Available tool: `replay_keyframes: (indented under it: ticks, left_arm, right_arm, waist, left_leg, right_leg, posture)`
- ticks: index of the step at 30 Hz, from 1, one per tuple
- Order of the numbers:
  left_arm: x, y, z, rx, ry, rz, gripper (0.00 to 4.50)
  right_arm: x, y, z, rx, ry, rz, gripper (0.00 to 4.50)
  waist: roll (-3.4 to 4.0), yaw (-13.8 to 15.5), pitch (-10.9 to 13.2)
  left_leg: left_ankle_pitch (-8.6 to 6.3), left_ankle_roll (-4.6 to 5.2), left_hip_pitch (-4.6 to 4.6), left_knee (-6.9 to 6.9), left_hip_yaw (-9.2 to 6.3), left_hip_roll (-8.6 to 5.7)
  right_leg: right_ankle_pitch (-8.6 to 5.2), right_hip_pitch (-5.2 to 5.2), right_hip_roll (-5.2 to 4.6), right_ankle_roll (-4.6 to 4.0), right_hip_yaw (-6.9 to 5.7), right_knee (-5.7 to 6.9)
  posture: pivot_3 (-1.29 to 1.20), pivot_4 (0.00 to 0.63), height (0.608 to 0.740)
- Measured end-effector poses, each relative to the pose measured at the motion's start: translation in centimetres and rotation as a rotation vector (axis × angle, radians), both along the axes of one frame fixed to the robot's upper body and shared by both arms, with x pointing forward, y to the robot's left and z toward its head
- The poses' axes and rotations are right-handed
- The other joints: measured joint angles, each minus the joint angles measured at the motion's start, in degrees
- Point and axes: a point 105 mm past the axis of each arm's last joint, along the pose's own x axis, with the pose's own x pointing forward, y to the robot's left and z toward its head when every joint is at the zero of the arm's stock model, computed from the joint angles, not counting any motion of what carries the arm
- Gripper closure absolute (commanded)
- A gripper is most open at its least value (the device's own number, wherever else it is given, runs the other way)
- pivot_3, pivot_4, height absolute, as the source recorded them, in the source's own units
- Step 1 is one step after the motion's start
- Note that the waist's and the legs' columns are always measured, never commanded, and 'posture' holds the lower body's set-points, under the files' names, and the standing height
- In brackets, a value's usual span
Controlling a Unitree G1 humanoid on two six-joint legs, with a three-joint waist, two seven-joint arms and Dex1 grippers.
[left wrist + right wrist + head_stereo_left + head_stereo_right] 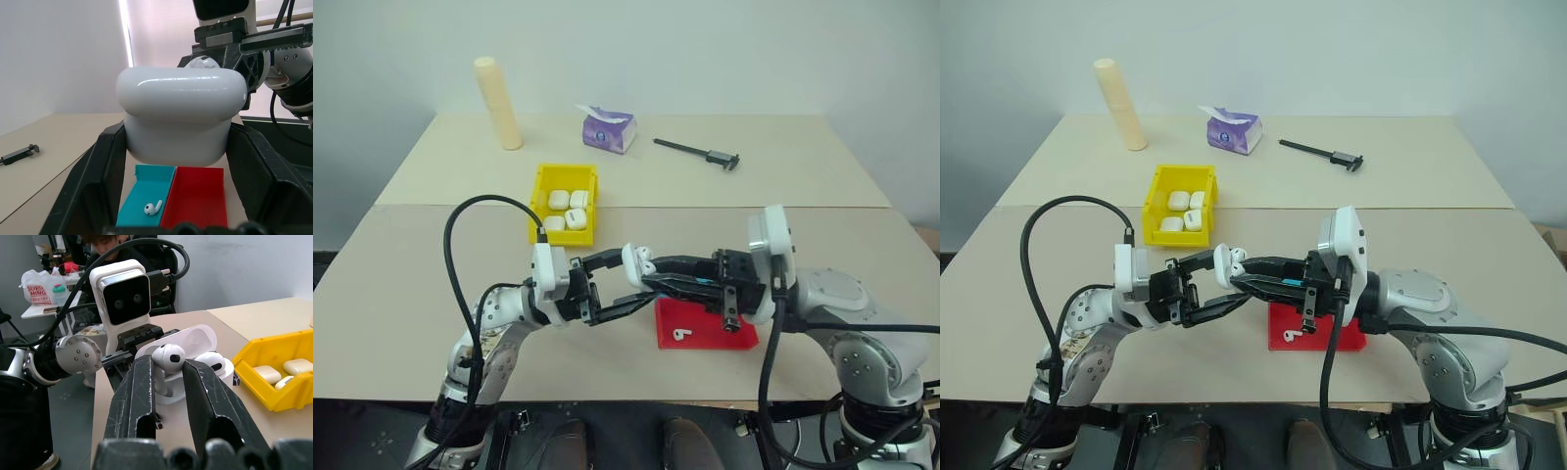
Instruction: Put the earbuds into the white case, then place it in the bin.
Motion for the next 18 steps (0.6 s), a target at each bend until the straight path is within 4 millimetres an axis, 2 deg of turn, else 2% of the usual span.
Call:
replay_keyframes:
  ticks: [4,15,17,18]
  left_arm:
    - [0.0,0.0,0.0,0.000,0.001,0.001,1.73]
    - [0.6,0.2,-0.6,0.021,0.013,0.011,1.73]
    - [1.1,0.3,-0.7,0.038,0.007,0.017,1.73]
    - [1.3,0.3,-0.8,0.046,0.005,0.022,1.73]
  right_arm:
    - [0.0,-0.3,-0.2,-0.008,-0.012,-0.008,2.22]
    - [0.0,-1.5,-0.7,-0.086,-0.025,-0.010,2.22]
    - [0.0,-2.1,-0.2,-0.093,-0.038,-0.017,2.22]
    - [0.1,-2.2,0.1,-0.097,-0.046,-0.015,2.39]
  waist:
    - [0.00,0.0,0.0]
    - [-0.02,0.1,0.0]
    - [-0.02,0.1,0.0]
    - [-0.02,0.1,0.0]
  left_leg:
    - [0.00,0.00,0.00,0.00,0.00,0.00]
    - [0.00,0.00,0.01,0.00,0.00,-0.01]
    - [0.00,0.00,0.02,0.00,0.00,-0.01]
    - [0.00,0.00,0.02,0.00,0.00,-0.02]
  right_leg:
    - [0.00,0.00,0.00,0.00,0.01,0.00]
    - [0.00,0.02,0.00,0.00,0.00,-0.01]
    - [0.00,0.04,0.00,0.00,-0.01,-0.01]
    - [0.00,0.02,0.00,0.00,0.00,-0.02]
  posture:
    - [0.00,0.150,0.740]
    - [0.00,0.150,0.740]
    - [0.00,0.150,0.740]
    - [0.00,0.150,0.740]
